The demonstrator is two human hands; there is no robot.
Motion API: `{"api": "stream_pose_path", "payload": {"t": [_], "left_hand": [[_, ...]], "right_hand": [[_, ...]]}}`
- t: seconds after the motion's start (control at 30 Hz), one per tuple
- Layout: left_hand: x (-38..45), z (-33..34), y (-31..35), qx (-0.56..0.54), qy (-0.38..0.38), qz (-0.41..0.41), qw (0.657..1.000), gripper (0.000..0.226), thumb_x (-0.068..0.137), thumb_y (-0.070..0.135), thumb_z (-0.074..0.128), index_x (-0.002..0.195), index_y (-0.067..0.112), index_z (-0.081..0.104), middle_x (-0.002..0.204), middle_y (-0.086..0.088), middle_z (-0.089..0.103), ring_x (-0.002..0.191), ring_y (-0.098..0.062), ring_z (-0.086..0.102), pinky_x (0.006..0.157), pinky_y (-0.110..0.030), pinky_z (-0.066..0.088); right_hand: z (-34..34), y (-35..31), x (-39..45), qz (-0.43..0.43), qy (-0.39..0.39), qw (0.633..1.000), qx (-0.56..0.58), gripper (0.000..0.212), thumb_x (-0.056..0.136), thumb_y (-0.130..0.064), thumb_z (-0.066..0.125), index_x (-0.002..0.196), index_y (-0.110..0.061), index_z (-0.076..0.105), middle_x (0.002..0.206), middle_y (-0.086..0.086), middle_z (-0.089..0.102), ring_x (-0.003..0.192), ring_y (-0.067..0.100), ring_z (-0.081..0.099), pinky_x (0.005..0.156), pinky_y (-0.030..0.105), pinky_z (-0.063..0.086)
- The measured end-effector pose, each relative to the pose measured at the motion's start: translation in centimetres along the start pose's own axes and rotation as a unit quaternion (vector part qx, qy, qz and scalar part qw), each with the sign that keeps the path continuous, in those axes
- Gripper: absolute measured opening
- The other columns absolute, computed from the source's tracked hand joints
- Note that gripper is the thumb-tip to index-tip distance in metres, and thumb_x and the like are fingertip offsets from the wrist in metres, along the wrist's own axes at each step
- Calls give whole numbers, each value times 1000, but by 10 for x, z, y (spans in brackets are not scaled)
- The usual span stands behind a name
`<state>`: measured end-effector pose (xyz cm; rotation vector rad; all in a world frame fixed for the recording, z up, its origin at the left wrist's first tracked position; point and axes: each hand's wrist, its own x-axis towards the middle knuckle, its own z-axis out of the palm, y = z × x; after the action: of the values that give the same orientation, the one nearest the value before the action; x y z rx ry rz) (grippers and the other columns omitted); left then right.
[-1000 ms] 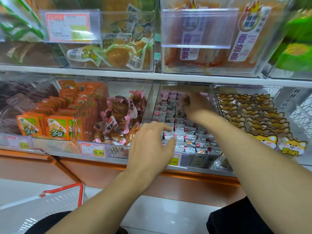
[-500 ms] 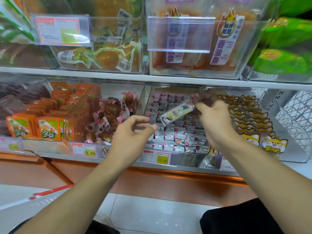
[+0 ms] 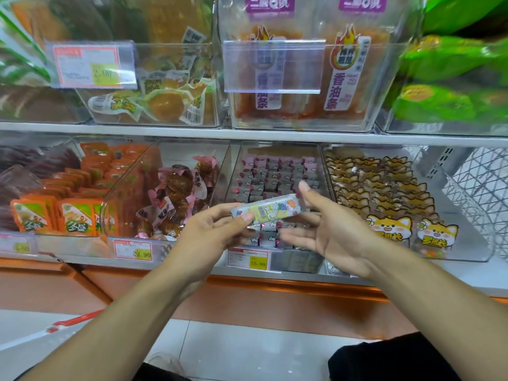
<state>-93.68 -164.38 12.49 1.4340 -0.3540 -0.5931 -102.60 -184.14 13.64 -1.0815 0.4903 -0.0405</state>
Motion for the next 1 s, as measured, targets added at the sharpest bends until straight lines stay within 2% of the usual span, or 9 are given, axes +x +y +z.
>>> {"api": "stream_pose_path", "payload": {"t": [0.07,0.13,0.27,0.4,0.5,0.63,0.77,0.87,1.0], "left_hand": [[-3,0,0,13,-13,16,1000,32,79,24,79,110,23,75,107,-9,77,99,-23,74,90,-32,58],[-4,2,0,9,-23,25,999,40,72,23,82,111,24,75,113,-6,76,105,-23,72,91,-32,57],[-4,6,3,-97,-24,-33,994,56,73,32,81,123,12,67,116,-14,74,101,-29,74,80,-29,60],[-4,9,3,-143,-33,-116,982,53,76,50,74,110,8,75,110,-17,75,97,-38,74,72,-31,62],[-2,8,0,-146,-17,-93,985,32,76,30,76,95,5,78,107,-19,75,96,-28,75,72,-28,61],[2,4,-3,-127,7,-29,991,37,68,11,80,103,5,71,107,-19,75,93,-26,75,73,-27,62],[2,4,-6,-64,11,28,998,43,57,5,85,98,15,76,110,-11,76,106,-28,71,90,-37,59],[3,4,-7,-77,14,25,997,54,58,12,87,109,13,71,115,-8,75,107,-25,72,83,-29,59],[4,3,-6,-134,19,-67,989,35,74,27,78,103,6,75,108,-16,76,101,-25,74,75,-28,61]], "right_hand": [[-3,0,-1,16,-35,997,-62,53,81,-53,74,116,-14,72,97,11,77,78,27,74,72,35,62],[-5,2,1,-6,-46,996,-79,40,82,-42,77,108,-12,76,94,10,74,71,22,71,70,31,60],[-8,4,2,-71,-67,993,-68,35,74,-23,81,107,-12,73,98,14,76,81,26,73,73,29,61],[-10,6,-1,-153,-77,967,-186,32,70,-12,87,99,-22,76,104,4,77,94,16,73,78,24,58],[-10,7,-2,-182,-72,952,-237,39,74,5,83,101,-20,73,106,1,76,97,11,73,78,19,56],[-8,5,-2,-98,-93,983,-126,60,67,-12,89,121,-17,65,114,8,75,103,24,73,87,30,59],[-5,4,-2,-16,-86,990,-108,49,71,-43,81,109,-12,73,109,12,76,83,24,74,79,32,62],[-5,5,0,-21,-84,992,-92,40,78,-34,77,109,-9,73,108,17,75,79,22,73,75,29,62],[-10,4,1,-36,-93,992,-80,42,71,-8,78,112,-7,69,108,22,75,86,27,73,77,30,62]]}}
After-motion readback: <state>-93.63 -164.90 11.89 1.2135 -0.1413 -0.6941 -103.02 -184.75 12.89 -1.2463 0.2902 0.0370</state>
